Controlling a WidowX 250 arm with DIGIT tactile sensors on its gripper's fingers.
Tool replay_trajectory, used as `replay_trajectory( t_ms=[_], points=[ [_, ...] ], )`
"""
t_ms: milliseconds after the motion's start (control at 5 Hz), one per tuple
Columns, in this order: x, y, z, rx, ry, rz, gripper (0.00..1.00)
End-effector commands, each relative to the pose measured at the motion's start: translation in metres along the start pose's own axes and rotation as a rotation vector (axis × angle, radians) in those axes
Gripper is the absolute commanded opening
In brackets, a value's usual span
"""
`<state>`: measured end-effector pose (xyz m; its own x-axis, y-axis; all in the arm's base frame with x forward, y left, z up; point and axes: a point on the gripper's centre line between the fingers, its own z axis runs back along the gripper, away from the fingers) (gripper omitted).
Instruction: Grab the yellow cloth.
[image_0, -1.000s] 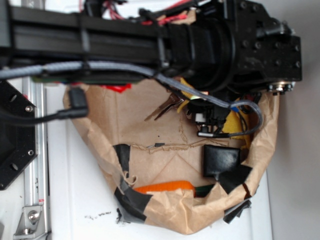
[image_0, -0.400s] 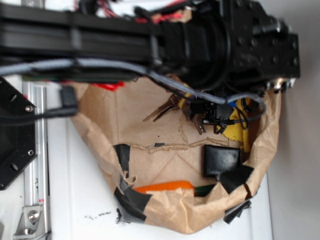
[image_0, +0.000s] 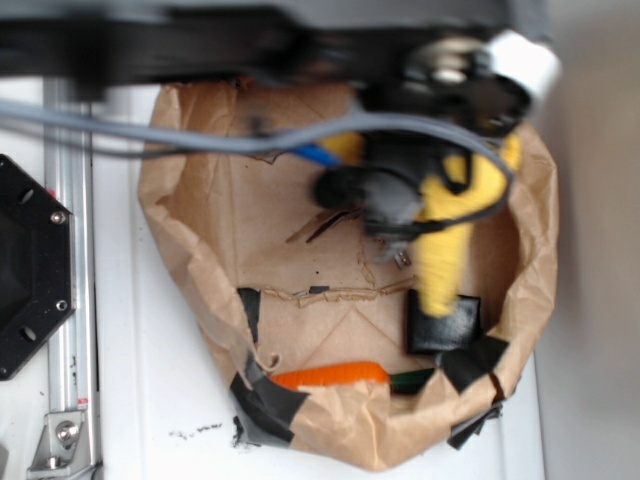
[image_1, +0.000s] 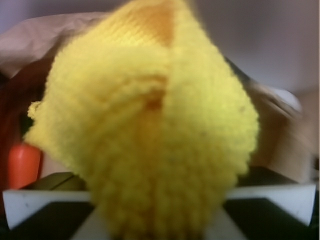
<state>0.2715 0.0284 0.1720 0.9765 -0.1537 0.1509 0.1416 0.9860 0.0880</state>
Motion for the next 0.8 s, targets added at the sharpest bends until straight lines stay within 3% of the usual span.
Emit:
replay_trajectory(
  t_ms=[0,400,600],
  points=[
    [-0.023,-0.022,0.035,0.052,0.052,0.001,0.00],
    [-0.033,-0.023,0.032,0.064,0.133,-0.024,0.00],
    [-0.035,-0.025,0.026,0.061,0.127,-0.008,0.00]
  ],
)
